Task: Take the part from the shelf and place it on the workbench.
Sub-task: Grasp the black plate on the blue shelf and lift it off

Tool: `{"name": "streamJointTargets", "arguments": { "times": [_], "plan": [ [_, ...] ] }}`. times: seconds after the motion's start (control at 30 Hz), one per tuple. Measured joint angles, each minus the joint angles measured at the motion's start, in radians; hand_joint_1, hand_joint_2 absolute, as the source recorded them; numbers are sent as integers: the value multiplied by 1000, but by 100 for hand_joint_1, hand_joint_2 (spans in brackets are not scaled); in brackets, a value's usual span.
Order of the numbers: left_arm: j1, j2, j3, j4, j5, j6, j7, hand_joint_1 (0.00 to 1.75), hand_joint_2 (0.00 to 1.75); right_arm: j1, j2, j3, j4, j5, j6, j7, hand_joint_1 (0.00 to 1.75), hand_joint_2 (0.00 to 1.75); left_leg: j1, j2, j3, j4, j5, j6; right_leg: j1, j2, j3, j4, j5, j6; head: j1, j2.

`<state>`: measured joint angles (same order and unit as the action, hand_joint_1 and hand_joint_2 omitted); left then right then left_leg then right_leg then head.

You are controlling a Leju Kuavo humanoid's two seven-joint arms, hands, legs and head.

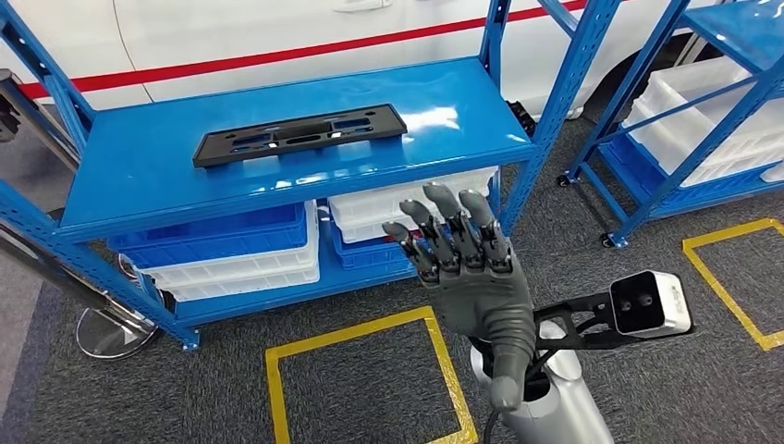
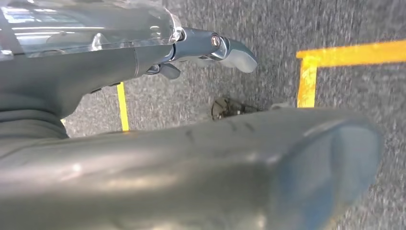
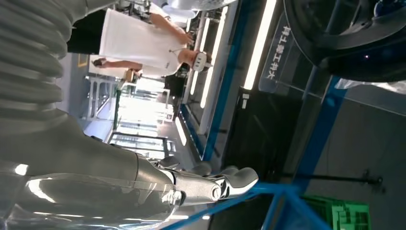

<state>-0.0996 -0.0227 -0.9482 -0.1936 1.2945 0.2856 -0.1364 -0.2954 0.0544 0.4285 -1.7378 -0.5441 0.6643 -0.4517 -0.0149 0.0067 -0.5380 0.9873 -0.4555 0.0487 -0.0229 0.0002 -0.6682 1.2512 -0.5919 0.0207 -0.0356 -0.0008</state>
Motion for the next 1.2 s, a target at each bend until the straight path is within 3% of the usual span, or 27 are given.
{"name": "streamJointTargets", "arguments": {
  "times": [0.03,0.07,0.1,0.17,0.2,0.23,0.37,0.43,0.5,0.53,0.57,0.6,0.7,0.77,0.83,0.9,1.0,1.07,1.1,1.13,1.2],
  "plan": [
    [1,-1,-2,0,1,-1,0,0,0,0,0,6,-3,-9,5,1,0,0,-1,-1,0,1,-1,0,1,0,-24,42,-6,-1,0,0],
    [1,-3,-4,0,1,-3,0,0,0,-1,1,14,-8,-19,10,5,0,0,-2,-2,0,3,-2,0,1,0,-33,50,7,-2,0,0],
    [1,-5,-8,1,2,-4,0,0,0,-7,2,27,-15,-32,18,10,0,0,-3,-2,0,6,-4,-1,1,0,-24,19,38,-5,0,0],
    [-2,-10,-20,4,6,-8,0,0,0,-26,6,69,-35,-75,45,30,0,0,-5,-3,-2,17,-13,-7,5,-1,27,-105,110,-14,0,0],
    [-5,-13,-26,7,9,-8,-1,0,0,-36,9,92,-44,-101,58,42,0,0,-6,-3,-5,25,-17,-12,7,-1,48,-157,130,-18,0,0],
    [-7,-15,-31,9,13,-6,-1,0,0,-42,11,111,-51,-124,67,53,0,0,-6,-3,-10,31,-21,-17,9,-1,59,-187,137,-20,-1,0],
    [-11,-22,-41,16,21,14,5,0,0,-46,20,141,-68,-150,66,79,0,0,-4,-3,-17,43,-33,-39,7,1,63,-208,137,-32,-1,0],
    [-12,-23,-44,19,21,22,6,0,0,-46,24,147,-71,-147,62,86,0,0,2,-5,-44,106,-73,-55,-1,-1,67,-215,139,-38,-3,0],
    [-11,-23,-47,21,23,28,7,0,0,-42,26,151,-71,-141,60,89,0,0,14,-6,-104,233,-130,-70,-4,-2,67,-215,139,-40,-4,0],
    [-11,-23,-49,22,23,30,7,0,0,-39,26,152,-70,-138,60,90,0,0,21,-5,-131,284,-144,-77,-5,-2,68,-215,139,-40,-4,0],
    [-10,-23,-50,22,24,32,7,0,0,-36,26,153,-69,-135,59,90,0,0,28,-5,-144,305,-139,-83,-8,-1,68,-215,138,-39,-4,0],
    [-10,-23,-51,22,25,33,7,0,0,-32,26,153,-67,-132,59,90,0,0,33,-5,-139,286,-115,-88,-11,-1,70,-215,137,-37,-4,0],
    [-10,-24,-53,24,28,36,7,0,0,-27,26,153,-62,-119,59,90,0,0,43,-6,-53,91,-16,-97,-17,2,76,-214,133,-22,-4,0],
    [-12,-24,-54,25,29,37,7,0,0,-23,25,153,-60,-106,57,95,0,0,40,-9,-28,30,-4,-89,-16,4,76,-216,134,-6,-4,0],
    [-10,-24,-55,26,29,38,7,0,0,-19,25,153,-57,-98,54,103,0,0,36,-11,-30,27,-3,-71,-16,3,76,-221,137,10,-4,0],
    [-9,-24,-56,27,30,38,7,0,0,-17,24,153,-54,-93,51,105,0,0,36,-10,-27,19,2,-55,-17,2,68,-201,122,19,-2,0],
    [-12,-25,-59,28,29,38,7,0,0,-5,22,153,-52,-86,43,106,0,0,29,-8,-24,14,4,-35,-12,0,-9,-43,41,14,-1,0],
    [-10,-25,-60,28,28,37,7,0,0,8,21,153,-52,-79,37,107,0,0,20,-8,-23,16,1,-27,-4,1,-57,45,21,7,-1,0],
    [-10,-25,-61,28,27,37,7,0,0,14,20,153,-52,-76,35,107,0,0,16,-9,-22,18,-1,-25,-1,1,-57,39,38,2,-1,0],
    [-10,-25,-61,28,26,36,6,0,0,18,19,153,-52,-73,35,108,0,0,13,-10,-19,20,-4,-24,3,0,-39,-2,70,-4,-1,0],
    [-10,-26,-62,28,24,35,4,0,0,23,19,153,-52,-69,35,108,0,0,6,-11,-16,27,-13,-26,12,0,17,-124,128,-20,-1,0]
  ]
}}
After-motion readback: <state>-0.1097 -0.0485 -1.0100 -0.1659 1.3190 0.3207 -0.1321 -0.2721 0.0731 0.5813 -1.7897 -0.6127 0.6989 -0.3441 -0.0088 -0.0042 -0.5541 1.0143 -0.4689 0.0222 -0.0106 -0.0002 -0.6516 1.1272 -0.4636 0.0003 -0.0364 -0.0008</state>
